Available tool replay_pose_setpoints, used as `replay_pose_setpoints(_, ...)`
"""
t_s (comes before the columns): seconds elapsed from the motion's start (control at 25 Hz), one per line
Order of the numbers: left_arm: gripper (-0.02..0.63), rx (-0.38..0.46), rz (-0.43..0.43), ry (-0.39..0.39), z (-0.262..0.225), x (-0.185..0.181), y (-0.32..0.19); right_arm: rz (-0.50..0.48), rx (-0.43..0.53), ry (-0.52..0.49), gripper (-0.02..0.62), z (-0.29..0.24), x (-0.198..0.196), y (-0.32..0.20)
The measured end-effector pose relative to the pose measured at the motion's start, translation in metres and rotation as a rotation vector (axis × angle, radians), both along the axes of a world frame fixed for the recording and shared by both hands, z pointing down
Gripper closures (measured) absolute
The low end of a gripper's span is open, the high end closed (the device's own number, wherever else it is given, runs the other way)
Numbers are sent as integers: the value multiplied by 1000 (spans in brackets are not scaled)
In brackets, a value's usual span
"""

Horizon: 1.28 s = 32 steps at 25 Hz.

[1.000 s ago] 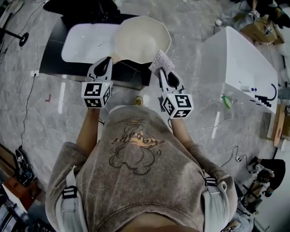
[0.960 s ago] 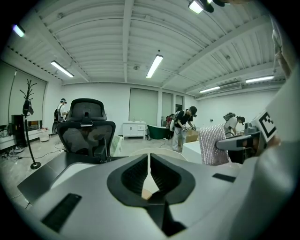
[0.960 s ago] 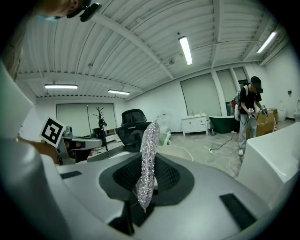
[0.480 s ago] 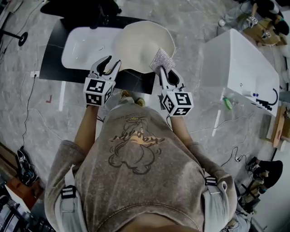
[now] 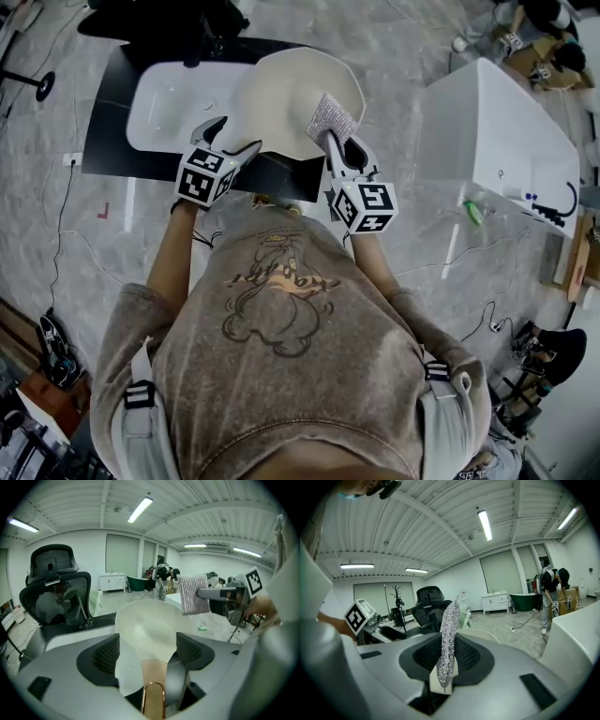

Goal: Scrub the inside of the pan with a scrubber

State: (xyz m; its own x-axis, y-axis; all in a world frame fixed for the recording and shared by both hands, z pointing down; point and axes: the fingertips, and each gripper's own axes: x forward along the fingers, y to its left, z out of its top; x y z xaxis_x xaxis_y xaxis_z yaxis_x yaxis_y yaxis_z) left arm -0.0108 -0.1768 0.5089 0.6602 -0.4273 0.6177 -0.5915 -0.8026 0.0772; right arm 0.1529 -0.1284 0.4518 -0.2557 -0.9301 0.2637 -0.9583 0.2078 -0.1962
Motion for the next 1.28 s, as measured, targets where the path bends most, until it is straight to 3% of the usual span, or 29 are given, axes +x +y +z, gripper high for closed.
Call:
replay_pose_setpoints(0.48,227,-149,169,-241,75,1,21,-3,-6,-4,520,2,-4,-17)
replay_pose_setpoints(0.68,246,-168,180,-259,86,0,24,-6,-20,-5,520,7,-5,-19)
replay_pose_setpoints(0.8,330,-175,169,-255,83,0,24,-18,-29,0,520,10,-7,-21)
replay_pose_setpoints(0.88,344,-177,168,-249,81,0,25,-37,-39,10,520,13,-9,-23)
replay_pose_setpoints(1.28,353,-204,175,-241,84,3,27,-255,-125,136,520,54,-51,-47)
